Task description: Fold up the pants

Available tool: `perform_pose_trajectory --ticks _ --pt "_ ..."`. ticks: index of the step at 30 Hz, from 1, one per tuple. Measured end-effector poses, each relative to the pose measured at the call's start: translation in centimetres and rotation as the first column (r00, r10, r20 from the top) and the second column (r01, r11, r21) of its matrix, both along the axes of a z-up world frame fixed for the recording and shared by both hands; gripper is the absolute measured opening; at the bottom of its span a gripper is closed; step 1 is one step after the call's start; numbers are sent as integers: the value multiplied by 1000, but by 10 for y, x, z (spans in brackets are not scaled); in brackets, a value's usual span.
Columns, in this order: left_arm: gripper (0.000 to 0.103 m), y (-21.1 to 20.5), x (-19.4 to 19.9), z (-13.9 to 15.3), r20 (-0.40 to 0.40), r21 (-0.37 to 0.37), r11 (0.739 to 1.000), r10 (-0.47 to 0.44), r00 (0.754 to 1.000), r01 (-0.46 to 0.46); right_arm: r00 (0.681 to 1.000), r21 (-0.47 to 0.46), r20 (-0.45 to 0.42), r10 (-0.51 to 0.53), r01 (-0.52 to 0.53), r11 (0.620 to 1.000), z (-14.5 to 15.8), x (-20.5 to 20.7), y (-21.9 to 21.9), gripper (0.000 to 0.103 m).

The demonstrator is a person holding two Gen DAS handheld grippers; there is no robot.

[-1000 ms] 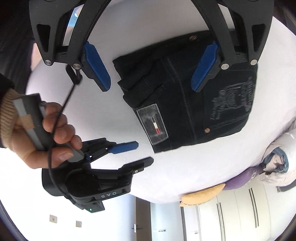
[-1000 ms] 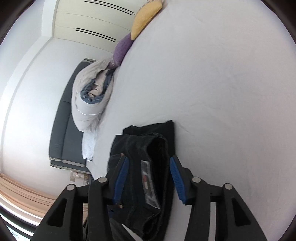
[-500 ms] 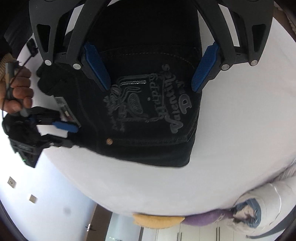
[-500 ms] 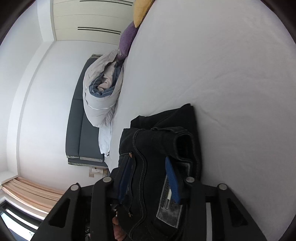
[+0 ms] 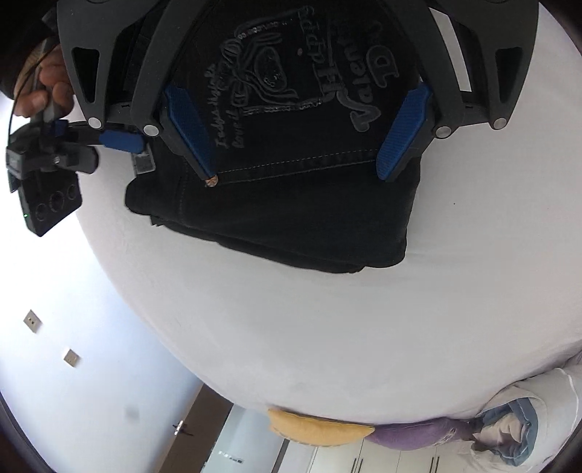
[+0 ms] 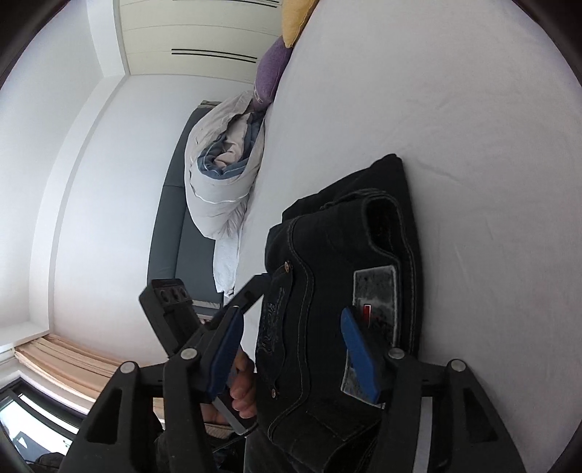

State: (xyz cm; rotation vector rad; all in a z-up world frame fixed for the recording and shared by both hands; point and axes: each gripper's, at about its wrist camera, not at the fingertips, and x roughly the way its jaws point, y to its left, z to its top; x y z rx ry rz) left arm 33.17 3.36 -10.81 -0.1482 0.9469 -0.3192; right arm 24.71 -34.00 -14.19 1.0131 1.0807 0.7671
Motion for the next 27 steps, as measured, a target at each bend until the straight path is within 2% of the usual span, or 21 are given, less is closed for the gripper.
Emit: perform_pose_trajectory --ticks 2,4,7,8,11,13,17,19,20,21,23,25,27 --pt "90 -7 -2 -6 40 78 997 -12 999 9 1000 -1 15 7 -7 1000 2 -1 0 59" --pt "92 -11 -2 -7 53 115 993 -17 998 10 1000 -15 16 17 -17 1000 6 -1 0 60" --pt "92 -12 -6 4 45 109 994 -14 999 9 1000 -37 8 19 -19 999 18 -9 -4 61" --pt "92 -7 -11 17 57 79 997 -20 998 15 999 -51 30 25 -23 998 26 -15 -6 62" --pt "92 8 -31 50 104 23 1000 -1 995 -1 998 -102 64 12 -6 995 42 -36 -19 73" --pt "96 30 -33 61 71 23 1000 16 997 -17 999 -132 44 5 1 991 41 -42 -26 74" --pt "97 60 -25 37 -119 8 1000 -1 993 2 999 -202 -41 10 -18 979 25 -36 -22 74" --pt "97 70 -24 26 -179 -52 999 -21 984 12 997 -257 -72 0 -19 966 19 -31 -17 69" --pt "97 77 -24 19 -218 -106 994 -37 975 14 997 -257 -78 -2 -18 966 17 -29 -15 69" --pt "97 80 -24 13 -246 -129 992 -43 968 11 997 -251 -82 3 -24 968 16 -27 -12 69" --pt "97 79 -37 -1 -263 -115 993 -54 963 25 995 -267 -99 26 -51 962 14 -21 -4 69" --pt "97 73 -42 -1 -251 -98 994 -74 965 51 993 -285 -110 46 -76 956 13 -16 2 69" --pt "95 65 -42 2 -254 -111 990 -108 961 82 991 -287 -121 47 -80 955 11 -11 7 69"
